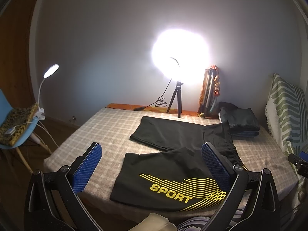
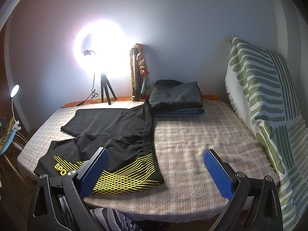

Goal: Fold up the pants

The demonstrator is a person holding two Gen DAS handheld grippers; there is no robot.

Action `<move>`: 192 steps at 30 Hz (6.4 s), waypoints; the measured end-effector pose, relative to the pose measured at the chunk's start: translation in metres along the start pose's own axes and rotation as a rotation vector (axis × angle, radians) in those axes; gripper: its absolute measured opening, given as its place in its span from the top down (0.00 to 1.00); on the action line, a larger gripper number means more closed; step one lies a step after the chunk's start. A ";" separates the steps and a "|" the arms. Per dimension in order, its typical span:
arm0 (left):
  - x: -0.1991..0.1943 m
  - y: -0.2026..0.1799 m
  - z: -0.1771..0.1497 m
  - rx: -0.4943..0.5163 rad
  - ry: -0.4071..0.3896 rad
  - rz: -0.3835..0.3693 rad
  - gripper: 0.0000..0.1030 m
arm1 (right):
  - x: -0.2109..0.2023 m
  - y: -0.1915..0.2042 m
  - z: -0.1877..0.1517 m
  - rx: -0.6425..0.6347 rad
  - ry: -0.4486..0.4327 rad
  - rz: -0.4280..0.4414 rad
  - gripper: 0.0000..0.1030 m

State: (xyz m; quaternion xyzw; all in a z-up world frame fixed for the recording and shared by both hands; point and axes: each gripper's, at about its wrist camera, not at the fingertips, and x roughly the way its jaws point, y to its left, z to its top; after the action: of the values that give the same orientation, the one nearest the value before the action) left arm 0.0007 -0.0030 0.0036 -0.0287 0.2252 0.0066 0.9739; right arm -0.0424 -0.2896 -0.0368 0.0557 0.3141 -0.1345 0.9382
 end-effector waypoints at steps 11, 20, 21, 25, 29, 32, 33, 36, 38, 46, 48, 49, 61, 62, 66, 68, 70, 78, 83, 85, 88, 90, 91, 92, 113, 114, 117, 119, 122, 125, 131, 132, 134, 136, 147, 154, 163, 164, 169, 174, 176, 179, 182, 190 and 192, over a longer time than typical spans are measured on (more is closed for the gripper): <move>0.002 -0.002 -0.002 0.006 0.007 -0.001 0.00 | 0.003 -0.001 -0.003 0.002 0.008 0.003 0.02; 0.003 -0.004 -0.002 0.005 0.013 -0.003 0.00 | 0.003 -0.003 -0.004 0.006 0.012 0.008 0.02; 0.004 -0.005 -0.002 0.005 0.014 -0.003 0.00 | 0.003 -0.003 -0.004 0.006 0.013 0.008 0.02; 0.005 -0.007 -0.002 0.007 0.016 -0.003 0.00 | 0.004 -0.003 -0.004 0.005 0.015 0.009 0.02; 0.005 -0.006 -0.003 0.007 0.016 -0.002 0.00 | 0.004 -0.003 -0.004 0.005 0.014 0.010 0.02; 0.005 -0.007 -0.003 0.008 0.017 -0.003 0.00 | 0.004 -0.003 -0.005 0.006 0.016 0.010 0.02; 0.005 -0.008 -0.004 0.009 0.017 -0.003 0.00 | 0.004 -0.003 -0.005 0.006 0.015 0.011 0.02; 0.006 -0.008 -0.004 0.010 0.017 -0.002 0.00 | 0.004 -0.004 -0.005 0.007 0.015 0.010 0.02; 0.006 -0.008 -0.005 0.009 0.017 -0.001 0.00 | 0.004 -0.004 -0.005 0.006 0.015 0.011 0.02; 0.010 -0.009 -0.007 0.013 0.024 -0.001 0.00 | 0.005 -0.004 -0.007 0.008 0.018 0.012 0.02; 0.011 -0.009 -0.007 0.013 0.027 -0.001 0.00 | 0.006 -0.005 -0.007 0.007 0.019 0.012 0.02; 0.012 -0.009 -0.008 0.013 0.029 -0.001 0.00 | 0.007 -0.005 -0.008 0.007 0.020 0.012 0.02; 0.023 -0.008 -0.010 0.034 0.037 0.015 0.00 | 0.014 -0.005 -0.007 -0.002 0.026 0.010 0.02; 0.027 -0.007 -0.010 0.038 0.043 0.021 0.00 | 0.015 -0.004 -0.007 -0.006 0.025 0.009 0.02; 0.043 0.001 -0.012 0.051 0.064 0.034 0.00 | 0.023 -0.003 0.001 -0.028 0.024 0.002 0.02; 0.053 0.007 -0.011 0.053 0.075 0.038 0.00 | 0.028 -0.002 0.005 -0.045 0.022 -0.014 0.02; 0.063 0.013 -0.011 0.050 0.088 0.035 0.00 | 0.032 -0.002 0.009 -0.053 0.012 -0.021 0.02; 0.115 0.037 -0.001 0.084 0.138 -0.002 0.00 | 0.054 -0.003 0.033 -0.140 -0.033 -0.010 0.02; 0.156 0.045 0.013 0.086 0.173 -0.044 0.04 | 0.086 0.006 0.059 -0.224 -0.019 0.037 0.02; 0.173 0.048 0.019 0.095 0.186 -0.055 0.06 | 0.102 0.012 0.070 -0.261 -0.007 0.058 0.03; 0.206 0.052 0.030 0.101 0.214 -0.069 0.10 | 0.132 0.020 0.088 -0.308 0.017 0.101 0.05; 0.233 0.055 0.039 0.078 0.244 -0.083 0.14 | 0.150 0.023 0.098 -0.319 0.040 0.125 0.07; 0.240 0.057 0.041 0.070 0.253 -0.093 0.16 | 0.163 0.024 0.105 -0.320 0.059 0.142 0.09; 0.254 0.058 0.045 0.061 0.268 -0.101 0.17 | 0.173 0.025 0.108 -0.317 0.073 0.154 0.10; 0.480 0.039 0.060 0.041 0.503 -0.176 0.28 | 0.394 0.049 0.151 -0.292 0.375 0.260 0.38; 0.487 0.038 0.058 0.037 0.512 -0.180 0.28 | 0.400 0.049 0.151 -0.286 0.385 0.267 0.38; 0.510 0.037 0.053 0.028 0.538 -0.154 0.28 | 0.412 0.051 0.146 -0.306 0.403 0.257 0.40; 0.521 0.036 0.051 0.037 0.541 -0.114 0.28 | 0.418 0.054 0.140 -0.334 0.417 0.251 0.41; 0.536 0.039 0.046 0.050 0.553 -0.069 0.28 | 0.425 0.057 0.132 -0.386 0.435 0.226 0.46; 0.546 0.040 0.041 0.063 0.572 -0.030 0.28 | 0.431 0.058 0.126 -0.414 0.444 0.199 0.52; 0.545 0.035 0.038 0.074 0.533 -0.008 0.44 | 0.434 0.061 0.123 -0.452 0.433 0.165 0.68; 0.545 0.029 0.039 0.079 0.523 -0.014 0.52 | 0.433 0.063 0.122 -0.459 0.429 0.163 0.71; 0.538 0.011 0.038 0.143 0.492 -0.008 0.88 | 0.432 0.065 0.122 -0.472 0.418 0.155 0.80; 0.534 -0.002 0.033 0.209 0.474 0.007 0.94 | 0.429 0.068 0.122 -0.483 0.408 0.150 0.87; 0.480 0.013 0.062 0.104 0.394 -0.062 0.97 | 0.397 0.077 0.134 -0.491 0.366 0.207 0.95; 0.421 0.036 0.077 0.080 0.334 -0.099 0.97 | 0.358 0.080 0.140 -0.514 0.324 0.220 0.95; 0.339 0.064 0.079 0.077 0.251 -0.122 0.97 | 0.278 0.076 0.144 -0.561 0.261 0.256 0.95; 0.322 0.068 0.077 0.077 0.241 -0.123 0.97 | 0.269 0.074 0.142 -0.566 0.257 0.264 0.95; 0.263 0.079 0.056 0.082 0.215 -0.116 0.97 | 0.220 0.072 0.122 -0.579 0.255 0.288 0.95; 0.204 0.085 0.021 0.086 0.206 -0.113 0.97 | 0.177 0.070 0.086 -0.584 0.246 0.308 0.95; 0.183 0.084 0.002 0.091 0.219 -0.112 0.97 | 0.161 0.072 0.064 -0.581 0.245 0.320 0.95; 0.159 0.082 -0.027 0.091 0.236 -0.101 0.97 | 0.146 0.072 0.029 -0.589 0.255 0.340 0.95; 0.143 0.081 -0.056 0.094 0.262 -0.094 0.97 | 0.139 0.073 -0.002 -0.582 0.286 0.341 0.95; 0.128 0.090 -0.104 0.046 0.336 -0.085 0.97 | 0.137 0.063 -0.045 -0.577 0.321 0.304 0.95; 0.124 0.095 -0.110 0.032 0.343 -0.086 0.97 | 0.131 0.059 -0.045 -0.562 0.316 0.302 0.95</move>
State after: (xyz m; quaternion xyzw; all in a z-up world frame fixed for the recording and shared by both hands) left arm 0.0611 0.0849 -0.1543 -0.0233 0.3866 -0.0435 0.9209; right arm 0.0489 -0.2532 -0.1511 -0.1386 0.4681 0.1075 0.8661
